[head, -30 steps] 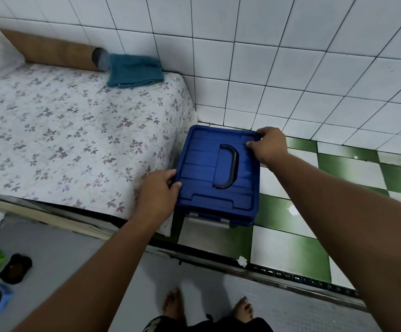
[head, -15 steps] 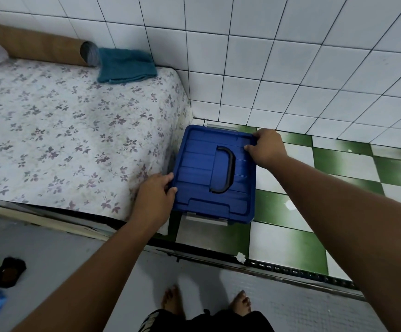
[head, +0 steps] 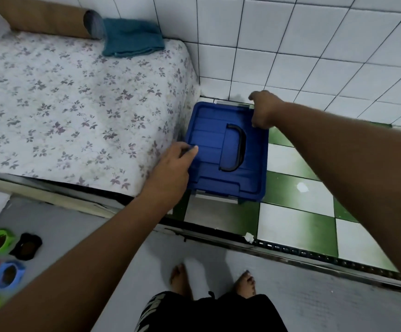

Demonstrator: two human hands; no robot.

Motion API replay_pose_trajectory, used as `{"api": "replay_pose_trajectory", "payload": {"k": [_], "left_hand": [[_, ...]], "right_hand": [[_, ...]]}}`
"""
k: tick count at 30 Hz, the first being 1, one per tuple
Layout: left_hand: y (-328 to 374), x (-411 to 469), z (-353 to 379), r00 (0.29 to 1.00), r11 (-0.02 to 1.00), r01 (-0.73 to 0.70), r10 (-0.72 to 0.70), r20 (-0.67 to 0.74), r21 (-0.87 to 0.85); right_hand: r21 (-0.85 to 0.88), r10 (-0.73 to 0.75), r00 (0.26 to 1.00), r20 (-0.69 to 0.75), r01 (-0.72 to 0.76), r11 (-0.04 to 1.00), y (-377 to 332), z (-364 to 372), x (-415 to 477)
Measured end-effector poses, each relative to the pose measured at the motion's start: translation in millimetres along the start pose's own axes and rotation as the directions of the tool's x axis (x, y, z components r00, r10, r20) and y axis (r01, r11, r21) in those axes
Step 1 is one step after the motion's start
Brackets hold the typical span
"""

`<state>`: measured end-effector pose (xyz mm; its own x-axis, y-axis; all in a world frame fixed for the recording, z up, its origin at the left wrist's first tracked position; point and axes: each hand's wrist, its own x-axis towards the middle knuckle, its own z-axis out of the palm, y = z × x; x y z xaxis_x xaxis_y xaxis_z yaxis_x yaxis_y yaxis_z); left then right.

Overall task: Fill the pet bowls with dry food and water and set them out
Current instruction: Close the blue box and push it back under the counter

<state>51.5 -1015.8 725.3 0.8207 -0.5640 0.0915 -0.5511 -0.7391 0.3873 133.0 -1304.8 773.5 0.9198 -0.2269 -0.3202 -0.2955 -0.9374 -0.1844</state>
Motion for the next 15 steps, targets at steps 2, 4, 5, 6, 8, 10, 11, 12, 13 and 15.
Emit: {"api": "replay_pose_trajectory", "payload": {"k": [2,4,5,6,8,10,11,12,13,15], "left_hand": [[-3,-9,4,0.996,0.996,-0.085,0.085,0.005,0.036],[-4,-20,4,0.993,0.992,-0.117,0.116,0.027,0.042],[-4,-25,3,0.992,0.994,-0.107,0.104,0.068,0.03],[-4,-29,2,0.987,0.995,-0.096,0.09,0.13,0.04],[-2,-34,2,0.963,0.987,-0.106,0.072,0.258,0.119],[2,-32,2,0.953,0.976,-0.1,0.038,0.302,0.193],[5,-31,2,0.958,0.971,-0.106,0.042,0.283,0.215],[7,-28,2,0.963,0.961,-0.124,0.056,0.264,0.248],[8,-25,4,0.967,0.951,-0.129,0.058,0.25,0.28],[8,-21,8,0.973,0.934,-0.134,0.06,0.224,0.331]], "right_hand": [[0.104,-0.013,1.0,0.028,0.01,0.995,-5,-3,4],[0.265,-0.021,1.0,0.012,0.017,0.964,-5,-1,10],[0.326,-0.024,1.0,-0.019,0.029,0.945,-5,2,14],[0.354,-0.03,0.998,-0.056,0.048,0.934,-6,6,17],[0.346,-0.04,0.997,-0.064,0.06,0.936,-6,13,25],[0.333,-0.047,0.999,0.004,0.043,0.942,-8,15,33],[0.34,-0.055,0.998,0.036,0.039,0.939,-9,14,37],[0.355,-0.066,0.996,0.058,0.042,0.934,-9,13,41],[0.377,-0.075,0.995,0.07,0.043,0.925,-8,12,43],[0.436,-0.081,0.995,0.059,0.047,0.899,-6,13,45]]}}
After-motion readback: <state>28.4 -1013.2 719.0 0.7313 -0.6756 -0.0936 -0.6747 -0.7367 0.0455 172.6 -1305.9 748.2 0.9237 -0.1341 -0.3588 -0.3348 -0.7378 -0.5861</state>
